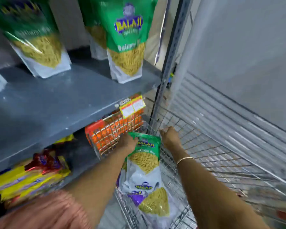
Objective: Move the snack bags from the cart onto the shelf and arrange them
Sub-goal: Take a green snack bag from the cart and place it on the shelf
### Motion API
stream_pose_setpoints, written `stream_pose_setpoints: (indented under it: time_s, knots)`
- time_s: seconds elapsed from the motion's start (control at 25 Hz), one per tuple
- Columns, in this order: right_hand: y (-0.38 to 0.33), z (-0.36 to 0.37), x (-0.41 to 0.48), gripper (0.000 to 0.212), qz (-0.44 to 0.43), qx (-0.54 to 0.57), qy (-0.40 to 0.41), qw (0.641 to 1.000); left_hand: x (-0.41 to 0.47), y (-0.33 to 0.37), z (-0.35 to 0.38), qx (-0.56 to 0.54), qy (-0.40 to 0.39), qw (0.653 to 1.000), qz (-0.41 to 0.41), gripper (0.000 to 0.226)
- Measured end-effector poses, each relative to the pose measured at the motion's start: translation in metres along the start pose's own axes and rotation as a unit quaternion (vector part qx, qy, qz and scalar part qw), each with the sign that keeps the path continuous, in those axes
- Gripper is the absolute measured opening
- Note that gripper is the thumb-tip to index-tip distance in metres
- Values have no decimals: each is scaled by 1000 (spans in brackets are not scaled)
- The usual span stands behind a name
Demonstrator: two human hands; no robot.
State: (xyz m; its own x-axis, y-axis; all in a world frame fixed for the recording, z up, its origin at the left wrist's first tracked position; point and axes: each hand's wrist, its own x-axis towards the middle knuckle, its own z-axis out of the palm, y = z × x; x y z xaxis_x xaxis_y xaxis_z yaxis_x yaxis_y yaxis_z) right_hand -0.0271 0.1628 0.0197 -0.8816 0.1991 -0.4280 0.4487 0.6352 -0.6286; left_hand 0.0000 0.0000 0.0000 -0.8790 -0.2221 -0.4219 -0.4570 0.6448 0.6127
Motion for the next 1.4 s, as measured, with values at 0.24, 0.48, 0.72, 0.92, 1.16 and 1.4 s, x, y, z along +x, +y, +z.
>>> stream_pose_setpoints:
  time_s: [0.24,0.48,0.72,0.92,1.16,1.4]
  knots:
    - [78,83,37,13,157,123,-175,964,46,-71,74,-235,-110,950,-175,11]
    - [73,76,27,36,173,271,-177,930,46,-79,83,-399,-186,863,-246,43]
    - [68,28,-3,16,135,340,-238,900,9,-46,42,-426,-261,840,-209,9]
    - [25,-31,-50,22,57,368,-259,891,-42,13,-28,-383,-318,854,-150,22]
    - [-71,-92,-96,61,-69,306,-252,915,-85,58,-123,-405,-253,878,-18,9]
    - [-211,-83,-126,37,-243,257,-165,921,-94,62,-245,-424,-33,900,94,49]
